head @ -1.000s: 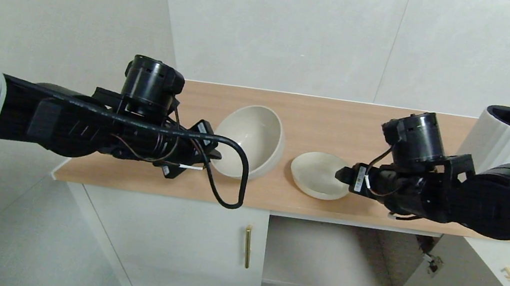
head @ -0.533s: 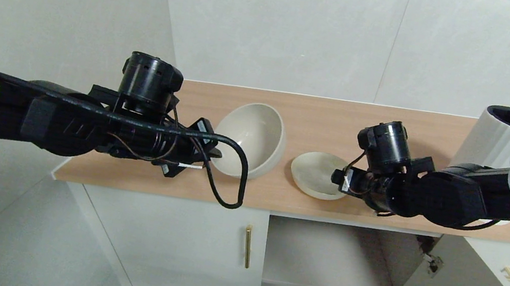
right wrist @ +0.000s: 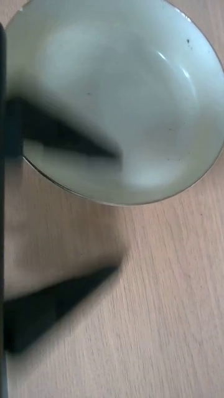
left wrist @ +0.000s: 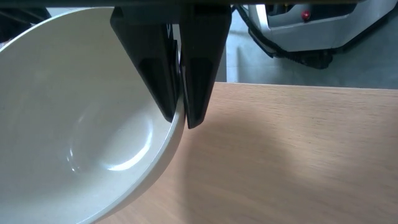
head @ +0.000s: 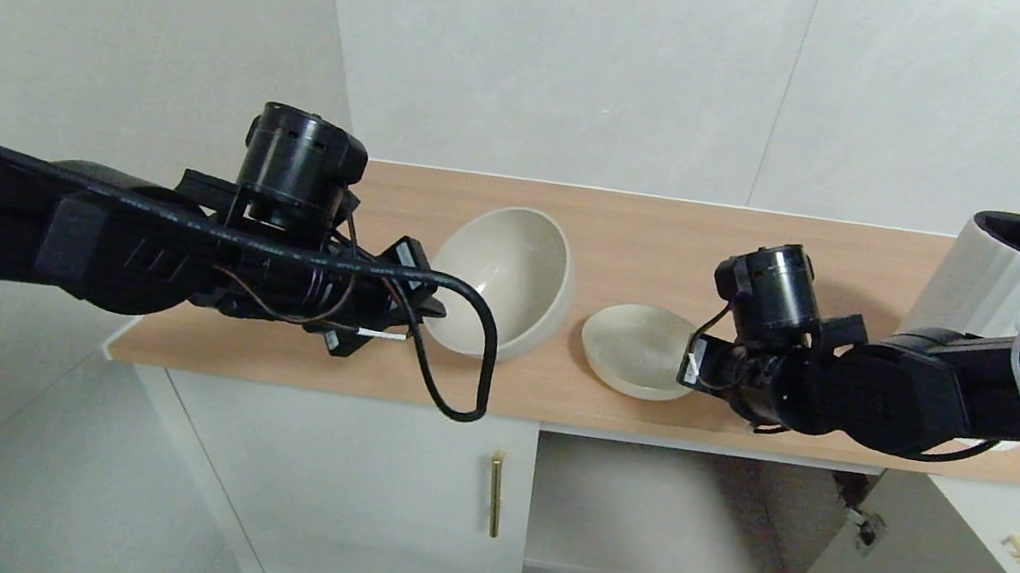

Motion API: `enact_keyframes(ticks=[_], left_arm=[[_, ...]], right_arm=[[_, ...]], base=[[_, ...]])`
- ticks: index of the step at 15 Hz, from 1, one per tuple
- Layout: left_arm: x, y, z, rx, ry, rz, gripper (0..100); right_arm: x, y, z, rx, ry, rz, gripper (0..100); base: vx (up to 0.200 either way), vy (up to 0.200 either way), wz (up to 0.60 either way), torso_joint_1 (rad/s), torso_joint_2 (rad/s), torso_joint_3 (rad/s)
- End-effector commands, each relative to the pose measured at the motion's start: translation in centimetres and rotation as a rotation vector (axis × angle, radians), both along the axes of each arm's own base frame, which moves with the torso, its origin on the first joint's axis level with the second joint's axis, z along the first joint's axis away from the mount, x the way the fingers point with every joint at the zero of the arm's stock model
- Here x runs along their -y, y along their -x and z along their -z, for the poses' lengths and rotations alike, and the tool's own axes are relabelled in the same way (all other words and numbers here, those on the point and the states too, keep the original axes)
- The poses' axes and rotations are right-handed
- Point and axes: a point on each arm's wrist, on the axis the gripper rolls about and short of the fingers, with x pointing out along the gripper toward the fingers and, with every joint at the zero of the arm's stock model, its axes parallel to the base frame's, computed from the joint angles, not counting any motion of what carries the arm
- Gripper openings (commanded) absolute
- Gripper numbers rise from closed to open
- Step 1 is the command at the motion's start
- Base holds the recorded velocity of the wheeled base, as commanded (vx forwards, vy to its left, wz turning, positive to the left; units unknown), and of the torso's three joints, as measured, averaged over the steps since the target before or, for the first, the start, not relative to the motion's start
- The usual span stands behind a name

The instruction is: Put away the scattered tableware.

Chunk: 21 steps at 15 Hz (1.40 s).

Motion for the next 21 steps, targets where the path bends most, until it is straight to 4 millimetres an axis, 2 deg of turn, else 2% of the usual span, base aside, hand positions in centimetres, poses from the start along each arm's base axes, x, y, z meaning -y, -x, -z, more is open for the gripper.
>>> enact_keyframes(ticks=[1, 5, 7, 11, 13, 18, 21], left_arm=[[0.0, 0.1, 0.0, 0.000, 0.000, 0.000, 0], [0.0, 0.1, 0.0, 0.000, 0.000, 0.000, 0], [0.0, 0.4, -0.1, 0.001, 0.000, 0.006, 0], [0.1, 2.8, -1.1, 0.025, -0.008, 0.046, 0], [-0.9, 5.3, -2.0, 0.082, -0.064, 0.102, 0], [-2.4, 9.0, -1.2, 0.096, -0.135, 0.186, 0], [-3.0, 10.4, -1.5, 0.157, -0.197, 0.239, 0]], right_arm=[[0.1, 0.2, -0.4, 0.008, -0.005, 0.000, 0], [0.4, 0.6, -1.1, 0.020, -0.012, 0.001, 0], [1.0, 1.7, -1.6, 0.018, -0.011, -0.006, 0], [3.1, 5.5, -3.5, 0.016, -0.035, -0.065, 0], [4.5, 8.2, -4.6, 0.011, -0.022, -0.159, 0], [7.1, 13.6, -6.9, -0.116, -0.091, -0.390, 0], [7.1, 15.0, -7.7, -0.140, -0.127, -0.472, 0]], base=[[0.000, 0.000, 0.00, 0.000, 0.00, 0.000], [0.000, 0.000, 0.00, 0.000, 0.00, 0.000], [0.000, 0.000, 0.00, 0.000, 0.00, 0.000], [0.000, 0.000, 0.00, 0.000, 0.00, 0.000], [0.000, 0.000, 0.00, 0.000, 0.00, 0.000], [0.000, 0.000, 0.00, 0.000, 0.00, 0.000], [0.000, 0.000, 0.00, 0.000, 0.00, 0.000]])
